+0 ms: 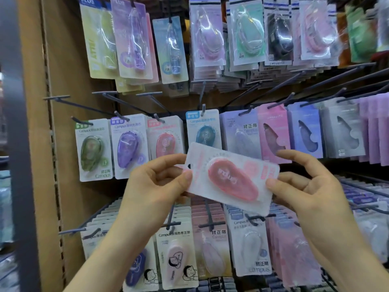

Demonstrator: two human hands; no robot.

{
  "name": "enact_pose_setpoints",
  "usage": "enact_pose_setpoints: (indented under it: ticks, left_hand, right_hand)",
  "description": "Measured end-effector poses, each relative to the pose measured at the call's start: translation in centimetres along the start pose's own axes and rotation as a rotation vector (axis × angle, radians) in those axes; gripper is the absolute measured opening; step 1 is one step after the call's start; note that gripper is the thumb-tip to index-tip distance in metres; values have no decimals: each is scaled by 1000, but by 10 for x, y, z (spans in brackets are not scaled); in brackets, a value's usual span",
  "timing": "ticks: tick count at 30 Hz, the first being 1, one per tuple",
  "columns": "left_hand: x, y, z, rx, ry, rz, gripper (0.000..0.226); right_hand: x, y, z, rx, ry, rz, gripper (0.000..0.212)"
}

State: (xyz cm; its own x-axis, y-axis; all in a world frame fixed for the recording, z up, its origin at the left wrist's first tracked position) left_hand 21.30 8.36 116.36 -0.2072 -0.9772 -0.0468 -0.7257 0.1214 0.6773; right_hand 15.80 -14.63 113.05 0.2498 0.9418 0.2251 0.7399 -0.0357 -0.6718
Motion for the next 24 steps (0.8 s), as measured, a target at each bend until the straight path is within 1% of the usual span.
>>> enact_pose_setpoints:
  ticks: [3,6,8,9,10,11,12,14,16,17,20,22,24]
  left_hand:
    - [4,-1,3,39,-33,-109,29]
    - [7,-3,5,25,-60,-98,33]
    - [5,0,3,41,-58,-61,29]
    - [3,2,1,57,-38,-32,24]
    - [0,4,1,66,-7,8,23]
    - [-3,4,1,65,21,50,29]
    - [-5,4,2,56,26,83,41]
    - [-1,-1,6,51,-46,63,68]
    - [4,-6,12,43,-142,10,87]
    - [3,-7,14,35,-151,-4,92]
    - [-11,-9,14,22,-101,-3,105]
    - [-19,-7,11,44,-81,4,107]
    - [-21,-7,9,56,-80,-52,105]
  right_hand:
    - [8,1,2,-4,-88,107,39]
    - [32,0,5,-8,-264,288,45]
    - [48,1,7,-17,-359,413,47]
    - [53,-1,7,-31,-370,439,49]
    - [57,-2,7,-47,-359,420,50]
    - [60,-3,7,-54,-336,361,51]
    - [64,-3,6,-56,-310,289,51]
    - [71,-4,5,-74,-262,177,52]
    - [80,-3,6,-118,-244,161,56]
    - [84,-3,6,-138,-238,175,58]
    - [94,-2,7,-173,-225,208,61]
    - [101,-3,6,-192,-207,200,61]
    - [107,-3,3,-198,-200,159,61]
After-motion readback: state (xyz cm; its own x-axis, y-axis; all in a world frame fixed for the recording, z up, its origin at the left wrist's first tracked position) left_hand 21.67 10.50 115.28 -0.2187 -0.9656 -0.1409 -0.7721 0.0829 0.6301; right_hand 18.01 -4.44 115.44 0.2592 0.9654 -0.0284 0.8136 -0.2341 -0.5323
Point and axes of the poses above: each hand's wrist, its own z-axis away from the middle knuckle, its own x-axis out of the palm, y = z × x, the point moved 6 cm from there along -z, towards the middle knuckle, and after that the axes turned 2 degrees about -y, right-handed, at the moved point
